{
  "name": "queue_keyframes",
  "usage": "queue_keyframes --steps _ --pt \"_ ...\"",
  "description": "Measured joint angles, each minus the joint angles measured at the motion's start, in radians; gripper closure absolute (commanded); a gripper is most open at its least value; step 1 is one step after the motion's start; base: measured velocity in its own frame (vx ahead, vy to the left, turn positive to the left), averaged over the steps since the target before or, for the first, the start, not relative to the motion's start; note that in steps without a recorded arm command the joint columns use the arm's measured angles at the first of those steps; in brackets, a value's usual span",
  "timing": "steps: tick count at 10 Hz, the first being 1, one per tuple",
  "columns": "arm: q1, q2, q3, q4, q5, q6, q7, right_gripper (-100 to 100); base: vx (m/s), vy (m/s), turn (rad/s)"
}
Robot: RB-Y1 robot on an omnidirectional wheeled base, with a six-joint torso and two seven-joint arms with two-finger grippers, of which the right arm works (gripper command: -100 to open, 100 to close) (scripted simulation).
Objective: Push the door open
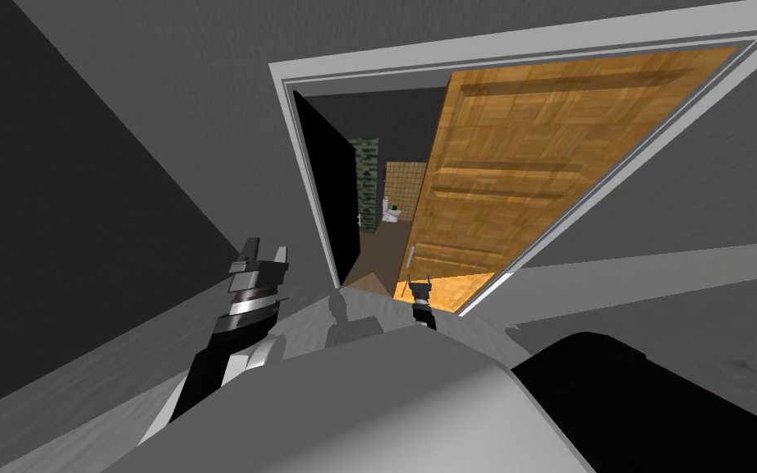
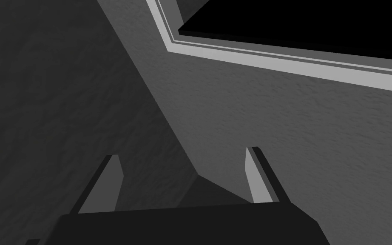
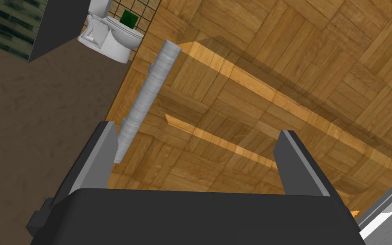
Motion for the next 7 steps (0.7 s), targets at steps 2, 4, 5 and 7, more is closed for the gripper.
queue_keyframes --steps 2,4,5,7 --pt "-0.01 0.009 -0.005 0.038 -0.018 -0.006 -0.042 -100 0.056 -0.083 0.117" --pt "-0.025 0.016 -0.009 0.086 -0.035 -0.021 -0.085 -100 0.048 -0.097 0.139" --pt "-0.034 0.021 -0.011 0.111 -0.043 -0.027 -0.105 -100 0.032 -0.098 0.114" --pt "-0.042 0.03 -0.017 0.136 -0.061 -0.027 -0.141 -100 0.048 -0.091 0.112"
